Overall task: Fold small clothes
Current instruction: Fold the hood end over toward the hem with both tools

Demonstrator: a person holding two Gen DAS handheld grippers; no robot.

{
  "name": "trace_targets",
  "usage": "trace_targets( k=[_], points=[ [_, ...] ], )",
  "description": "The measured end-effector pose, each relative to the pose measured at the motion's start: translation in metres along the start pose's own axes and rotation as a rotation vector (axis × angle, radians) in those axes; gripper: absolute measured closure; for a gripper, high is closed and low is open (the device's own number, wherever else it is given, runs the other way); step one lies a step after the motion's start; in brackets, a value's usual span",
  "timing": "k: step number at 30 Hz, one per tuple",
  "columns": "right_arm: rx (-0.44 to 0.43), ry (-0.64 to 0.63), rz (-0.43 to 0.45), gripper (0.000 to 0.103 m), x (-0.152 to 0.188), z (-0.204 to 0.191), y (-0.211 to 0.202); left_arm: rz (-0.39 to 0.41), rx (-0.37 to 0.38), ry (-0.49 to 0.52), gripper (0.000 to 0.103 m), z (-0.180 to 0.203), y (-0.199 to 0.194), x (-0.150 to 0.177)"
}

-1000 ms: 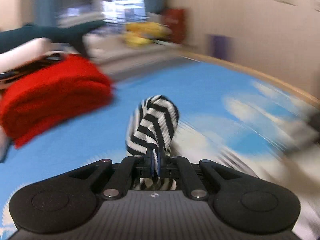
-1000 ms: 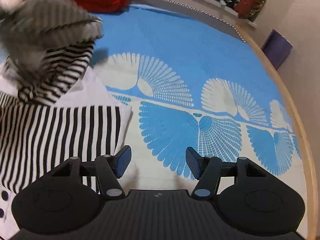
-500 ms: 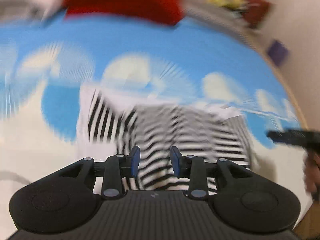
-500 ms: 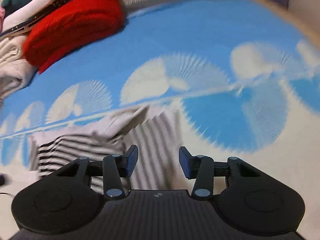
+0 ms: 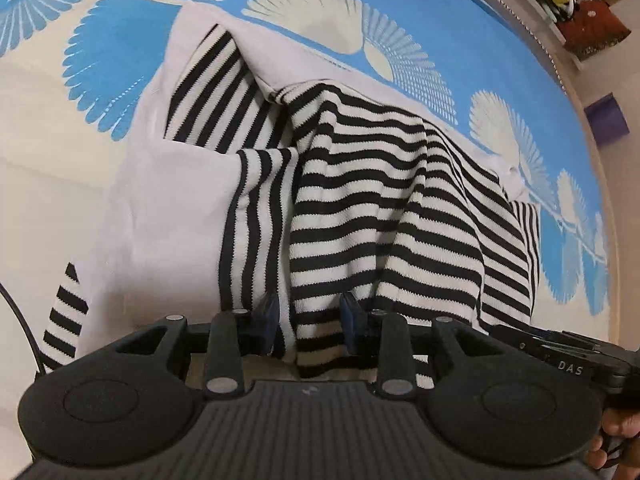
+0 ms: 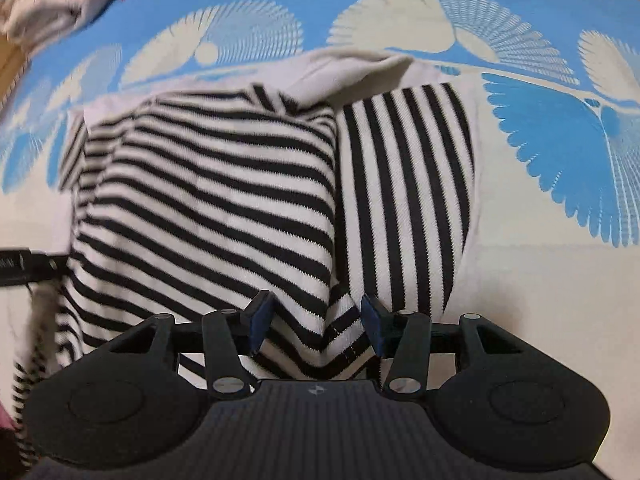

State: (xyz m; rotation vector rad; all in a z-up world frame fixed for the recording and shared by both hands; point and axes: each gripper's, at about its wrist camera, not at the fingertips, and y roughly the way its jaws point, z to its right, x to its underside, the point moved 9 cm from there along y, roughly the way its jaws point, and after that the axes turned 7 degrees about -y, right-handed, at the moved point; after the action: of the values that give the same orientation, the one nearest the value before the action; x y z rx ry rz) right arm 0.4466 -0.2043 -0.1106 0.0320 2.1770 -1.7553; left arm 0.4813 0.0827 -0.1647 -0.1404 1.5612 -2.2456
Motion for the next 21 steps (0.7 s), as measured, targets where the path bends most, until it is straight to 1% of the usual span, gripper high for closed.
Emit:
trace_targets(
  k=[1, 2, 3, 4, 5, 6, 7, 8, 9, 10, 11, 12, 13, 14, 15, 16, 17, 18, 19, 20, 21],
  points=[
    [0.011, 0.000, 0.006, 0.058, 0.000, -0.001, 0.001, -0.004, 0.003, 0.001, 0.069, 0.001, 0.000, 0.000],
    [0.016, 0.000, 0.021, 0.072, -0.002, -0.001, -0.001, 0.002, 0.006, 0.001, 0.090, 0.004, -0.002, -0.001],
    [0.000, 0.000, 0.038, 0.088, -0.005, -0.003, -0.004, 0.019, 0.014, 0.004, 0.102, 0.004, -0.009, 0.000],
    [-0.035, 0.016, 0.059, 0.090, -0.007, -0.003, -0.009, 0.050, 0.023, 0.006, 0.102, 0.005, -0.020, -0.002],
    [-0.085, 0.055, 0.107, 0.091, -0.014, -0.003, -0.018, 0.088, 0.040, -0.002, 0.102, 0.007, -0.030, -0.009],
    [-0.145, 0.104, 0.177, 0.092, -0.023, -0.002, -0.030, 0.147, 0.078, -0.006, 0.102, 0.011, -0.046, -0.018],
    [-0.225, 0.172, 0.279, 0.092, -0.034, 0.002, -0.047, 0.217, 0.125, -0.008, 0.102, 0.015, -0.064, -0.028],
    [-0.324, 0.262, 0.399, 0.092, -0.045, 0.010, -0.069, 0.288, 0.182, -0.012, 0.102, 0.019, -0.084, -0.037],
    [-0.403, 0.340, 0.487, 0.092, -0.052, 0.019, -0.087, 0.360, 0.237, -0.017, 0.102, 0.021, -0.105, -0.045],
    [-0.465, 0.414, 0.555, 0.092, -0.054, 0.029, -0.100, 0.402, 0.262, -0.020, 0.102, 0.020, -0.117, -0.050],
    [-0.497, 0.478, 0.580, 0.092, -0.054, 0.040, -0.106, 0.428, 0.269, -0.026, 0.102, 0.016, -0.126, -0.053],
    [-0.489, 0.516, 0.552, 0.092, -0.051, 0.049, -0.101, 0.424, 0.252, -0.041, 0.102, 0.009, -0.127, -0.055],
    [-0.460, 0.539, 0.477, 0.092, -0.046, 0.056, -0.087, 0.384, 0.216, -0.057, 0.102, 0.000, -0.119, -0.053],
    [-0.400, 0.552, 0.331, 0.092, -0.034, 0.062, -0.062, 0.309, 0.157, -0.075, 0.102, -0.011, -0.103, -0.049],
    [-0.335, 0.564, 0.206, 0.092, -0.018, 0.067, -0.040, 0.202, 0.074, -0.091, 0.102, -0.024, -0.081, -0.040],
    [-0.269, 0.576, 0.109, 0.091, -0.003, 0.073, -0.024, 0.114, 0.000, -0.103, 0.102, -0.036, -0.063, -0.030],
    [-0.207, 0.580, 0.024, 0.086, 0.012, 0.077, -0.010, 0.045, -0.061, -0.121, 0.101, -0.045, -0.048, -0.020],
    [-0.191, 0.583, 0.007, 0.081, 0.017, 0.078, -0.006, 0.018, -0.094, -0.143, 0.100, -0.052, -0.041, -0.016],
    [-0.188, 0.578, 0.014, 0.079, 0.016, 0.077, -0.008, 0.021, -0.077, -0.151, 0.098, -0.051, -0.041, -0.016],
    [-0.179, 0.549, 0.030, 0.071, 0.012, 0.074, -0.013, 0.031, -0.047, -0.154, 0.088, -0.048, -0.044, -0.018],
    [-0.164, 0.516, 0.057, 0.060, 0.007, 0.072, -0.020, 0.051, -0.013, -0.156, 0.082, -0.044, -0.048, -0.022]
  ],
)
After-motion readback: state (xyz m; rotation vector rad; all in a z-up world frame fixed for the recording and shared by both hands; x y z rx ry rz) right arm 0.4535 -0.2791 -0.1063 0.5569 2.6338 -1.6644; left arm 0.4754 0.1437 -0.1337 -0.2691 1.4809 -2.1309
